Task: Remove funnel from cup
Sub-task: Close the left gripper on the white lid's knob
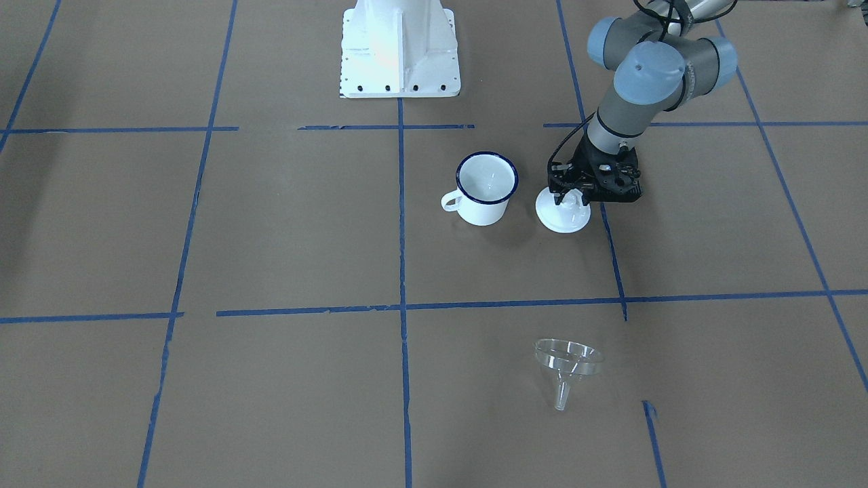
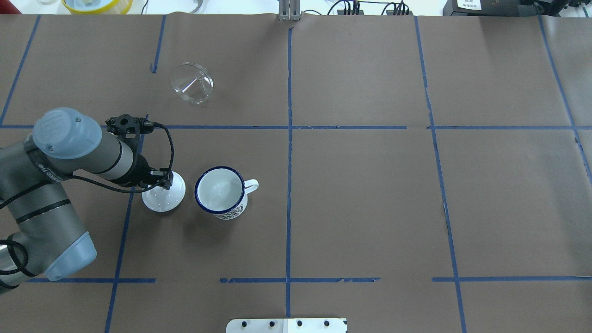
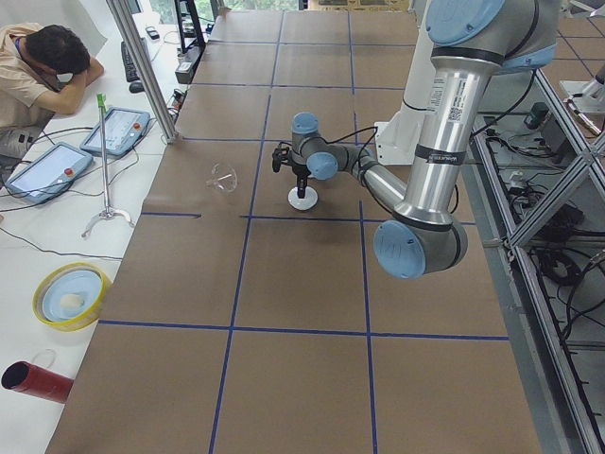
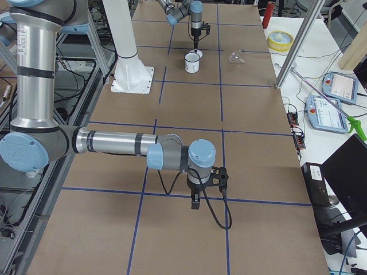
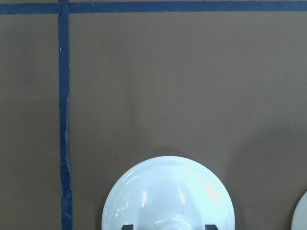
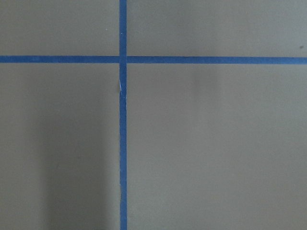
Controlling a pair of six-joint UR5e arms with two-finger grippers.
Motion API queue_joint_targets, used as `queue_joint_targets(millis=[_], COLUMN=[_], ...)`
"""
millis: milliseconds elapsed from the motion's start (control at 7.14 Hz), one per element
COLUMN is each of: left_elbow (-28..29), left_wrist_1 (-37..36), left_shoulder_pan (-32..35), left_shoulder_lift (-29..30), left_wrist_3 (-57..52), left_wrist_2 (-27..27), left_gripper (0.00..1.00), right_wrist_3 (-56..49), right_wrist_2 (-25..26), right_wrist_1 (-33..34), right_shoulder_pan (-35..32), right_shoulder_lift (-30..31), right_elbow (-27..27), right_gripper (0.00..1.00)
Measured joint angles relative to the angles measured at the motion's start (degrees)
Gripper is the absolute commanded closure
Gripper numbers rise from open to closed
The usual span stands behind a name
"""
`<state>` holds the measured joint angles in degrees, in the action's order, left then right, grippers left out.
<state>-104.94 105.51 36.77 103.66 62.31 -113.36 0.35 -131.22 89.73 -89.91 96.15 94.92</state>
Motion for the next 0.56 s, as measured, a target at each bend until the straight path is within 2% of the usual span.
queue_joint_targets(millis=[560], left_elbow=[0.1], left_wrist_1=[0.0], left_shoulder_pan=[-0.3], left_shoulder_lift=[0.0], left_wrist_3=[0.0], left_wrist_2=[0.1], left_gripper=[0.45], right_wrist_3=[0.0], right_wrist_2=[0.0], right_wrist_1=[0.0], right_shoulder_pan=[0.0], right_shoulder_lift=[0.0], right_elbow=[0.0], right_gripper=[0.0])
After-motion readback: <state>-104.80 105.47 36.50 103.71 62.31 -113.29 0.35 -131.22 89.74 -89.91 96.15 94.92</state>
